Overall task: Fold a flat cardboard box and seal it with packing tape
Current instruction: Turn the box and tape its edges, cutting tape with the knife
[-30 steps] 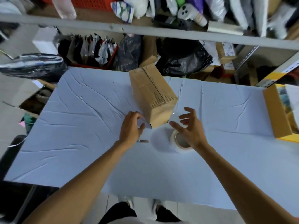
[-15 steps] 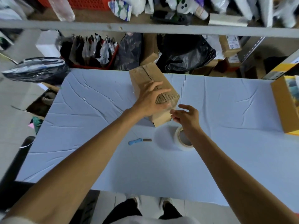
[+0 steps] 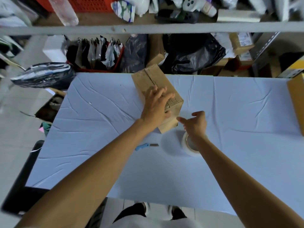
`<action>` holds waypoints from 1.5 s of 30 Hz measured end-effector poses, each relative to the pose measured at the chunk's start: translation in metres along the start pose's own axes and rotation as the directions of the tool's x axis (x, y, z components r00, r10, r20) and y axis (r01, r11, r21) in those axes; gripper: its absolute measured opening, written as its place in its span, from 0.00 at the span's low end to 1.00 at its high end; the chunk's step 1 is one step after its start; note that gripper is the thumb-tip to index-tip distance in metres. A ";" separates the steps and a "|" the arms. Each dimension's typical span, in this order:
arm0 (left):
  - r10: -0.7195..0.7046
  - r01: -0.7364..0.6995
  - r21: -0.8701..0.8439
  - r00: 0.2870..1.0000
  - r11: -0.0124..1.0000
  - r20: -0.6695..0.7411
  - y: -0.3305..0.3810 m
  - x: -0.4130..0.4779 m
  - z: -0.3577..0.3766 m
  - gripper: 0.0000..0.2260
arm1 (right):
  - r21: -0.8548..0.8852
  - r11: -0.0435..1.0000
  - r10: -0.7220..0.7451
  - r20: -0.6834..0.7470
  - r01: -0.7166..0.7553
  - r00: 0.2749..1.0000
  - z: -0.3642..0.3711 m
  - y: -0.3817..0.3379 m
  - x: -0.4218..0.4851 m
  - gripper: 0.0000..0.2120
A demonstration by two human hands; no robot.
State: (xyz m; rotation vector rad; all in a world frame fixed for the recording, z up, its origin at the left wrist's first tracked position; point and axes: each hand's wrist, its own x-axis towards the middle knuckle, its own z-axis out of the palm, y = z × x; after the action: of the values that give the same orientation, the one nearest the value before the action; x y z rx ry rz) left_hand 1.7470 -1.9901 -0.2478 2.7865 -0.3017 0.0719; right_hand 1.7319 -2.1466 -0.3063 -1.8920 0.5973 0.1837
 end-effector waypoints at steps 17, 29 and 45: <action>0.162 -0.255 0.374 0.951 0.892 0.263 -0.029 0.008 -0.045 0.42 | -0.496 0.560 -0.558 0.366 0.664 0.744 -0.004 -0.057 0.017 0.15; 0.053 -0.216 0.395 0.922 0.893 0.384 -0.027 0.041 -0.037 0.56 | -0.209 0.870 -0.340 0.400 0.447 0.851 0.005 -0.043 -0.044 0.29; 0.100 -0.243 0.257 0.879 0.935 0.466 -0.053 0.022 -0.048 0.56 | -0.006 0.963 -0.247 0.387 0.270 0.888 0.011 -0.034 -0.058 0.28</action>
State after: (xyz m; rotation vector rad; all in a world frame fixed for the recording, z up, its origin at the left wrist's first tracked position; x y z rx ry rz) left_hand 1.7791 -1.9298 -0.2183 3.0514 -0.7116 -0.5350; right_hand 1.7002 -2.1087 -0.2599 -1.9034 0.0701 0.3907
